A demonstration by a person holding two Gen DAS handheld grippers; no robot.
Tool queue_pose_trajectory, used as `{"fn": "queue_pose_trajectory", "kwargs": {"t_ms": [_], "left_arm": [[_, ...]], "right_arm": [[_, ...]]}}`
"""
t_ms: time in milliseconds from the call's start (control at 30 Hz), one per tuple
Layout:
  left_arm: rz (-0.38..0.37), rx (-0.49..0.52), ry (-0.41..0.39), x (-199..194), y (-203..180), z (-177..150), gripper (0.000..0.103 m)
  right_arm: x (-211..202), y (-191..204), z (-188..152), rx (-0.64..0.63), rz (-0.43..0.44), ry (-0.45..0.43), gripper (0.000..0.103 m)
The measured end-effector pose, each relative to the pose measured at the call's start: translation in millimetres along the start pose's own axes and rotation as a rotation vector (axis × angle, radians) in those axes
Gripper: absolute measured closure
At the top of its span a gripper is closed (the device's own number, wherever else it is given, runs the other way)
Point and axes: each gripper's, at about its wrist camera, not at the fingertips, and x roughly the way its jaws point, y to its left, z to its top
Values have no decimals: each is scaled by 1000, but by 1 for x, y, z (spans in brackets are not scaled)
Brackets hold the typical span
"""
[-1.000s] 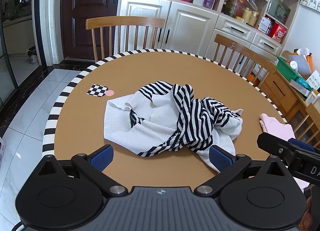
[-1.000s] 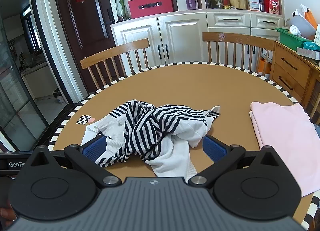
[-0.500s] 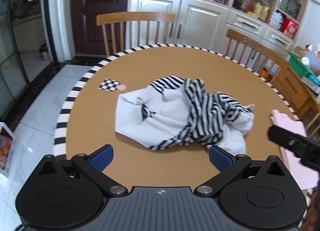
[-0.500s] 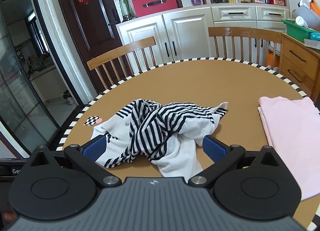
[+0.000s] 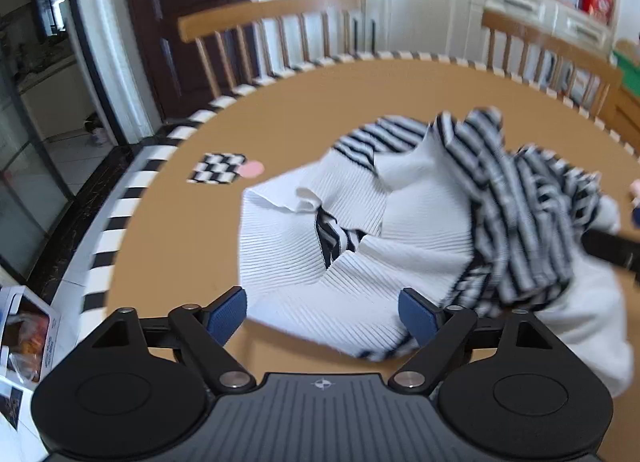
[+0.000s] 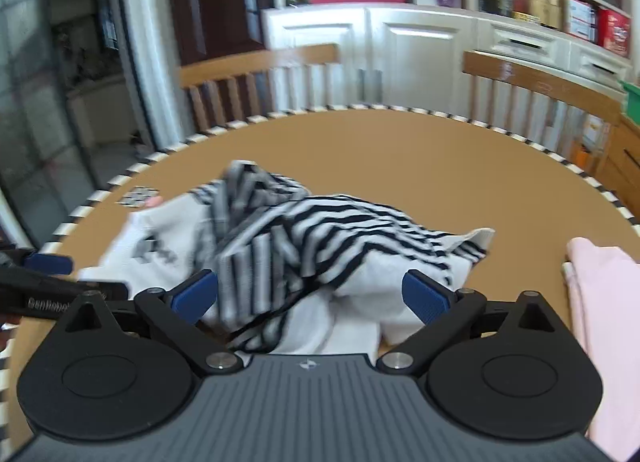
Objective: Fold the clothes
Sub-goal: 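Grasp the striped sweater with both grippers and lift it off the table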
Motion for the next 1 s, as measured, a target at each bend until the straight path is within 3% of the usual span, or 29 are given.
{"fn": "queue_pose_trajectory", "kwargs": {"t_ms": [133,200,267,300,333,400,500,633,700,800,900,967,1000], "left_arm": [[-153,25,7,20,12,7,64],[-202,61,6,24,17,10,81],[-247,95,6,28,22,12,86],[-275,108,9,29,25,12,89],[-300,117,15,30,29,13,90],[-340,134,27,31,34,13,90],[-380,138,48,26,49,12,89],[-420,158,27,3,71,4,83],[-440,166,28,-9,81,-3,80],[-462,175,44,-25,93,-15,72],[-489,203,53,-37,92,-20,65],[-500,226,50,-44,85,-16,59],[-504,238,48,-48,81,-14,57]], "right_arm": [[17,-13,8,221,-64,50,29],[24,-18,13,321,-94,61,32],[35,-20,18,397,-138,87,33],[41,-21,19,432,-151,99,45],[48,-22,19,465,-159,109,69],[55,-22,18,517,-161,126,91],[35,-2,24,459,-49,57,92],[-33,41,20,217,61,27,93],[-66,55,3,156,124,104,93],[-101,68,-41,123,132,288,92],[-120,65,-81,224,100,422,90],[-131,58,-93,311,99,478,81],[-136,54,-92,341,93,486,71]]}}
